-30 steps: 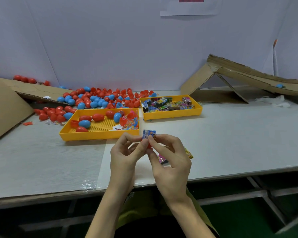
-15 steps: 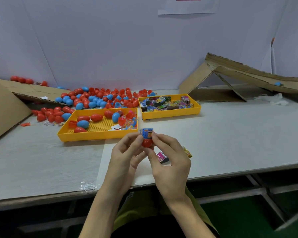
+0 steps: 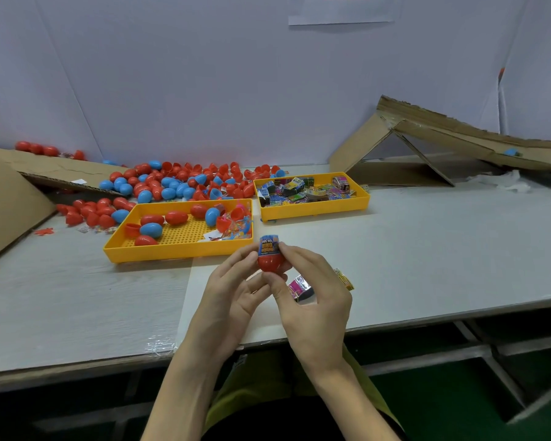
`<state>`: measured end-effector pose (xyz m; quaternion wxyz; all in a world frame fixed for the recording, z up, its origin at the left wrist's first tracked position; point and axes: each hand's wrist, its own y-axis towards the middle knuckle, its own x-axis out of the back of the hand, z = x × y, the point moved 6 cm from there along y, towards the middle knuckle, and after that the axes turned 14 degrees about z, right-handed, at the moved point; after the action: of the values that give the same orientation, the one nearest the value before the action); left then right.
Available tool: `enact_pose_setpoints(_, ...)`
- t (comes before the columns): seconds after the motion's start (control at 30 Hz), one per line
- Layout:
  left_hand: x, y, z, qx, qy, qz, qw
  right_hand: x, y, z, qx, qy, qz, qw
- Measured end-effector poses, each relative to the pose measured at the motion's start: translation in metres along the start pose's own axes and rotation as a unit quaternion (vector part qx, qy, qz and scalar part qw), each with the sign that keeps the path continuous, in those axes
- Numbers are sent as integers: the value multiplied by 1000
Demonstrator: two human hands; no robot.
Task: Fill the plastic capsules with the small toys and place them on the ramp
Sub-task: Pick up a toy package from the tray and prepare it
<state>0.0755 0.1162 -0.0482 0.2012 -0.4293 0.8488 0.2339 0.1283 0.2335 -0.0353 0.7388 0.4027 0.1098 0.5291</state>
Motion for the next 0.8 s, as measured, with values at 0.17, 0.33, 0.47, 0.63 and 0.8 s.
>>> enact_pose_setpoints(0.17, -1, 1, 2, 13, 5, -10, 1000, 0, -2, -3, 2, 8, 0, 1000)
enact_pose_setpoints(0.33, -2, 2, 2, 13, 8, -11, 1000, 1, -2, -4, -2, 14, -4, 1000)
enact_pose_setpoints(0.47, -4, 2, 3, 25, 2, 13, 1000, 1, 0, -1, -8, 21, -1, 1000)
enact_pose_setpoints(0.63, -2, 2, 5, 30, -6, 12, 999, 3, -2, -3, -5, 29, -13, 999)
enact_pose_setpoints(0.8, -4, 2, 4, 26, 12, 24, 999, 6, -2, -3, -8, 37, -20, 999)
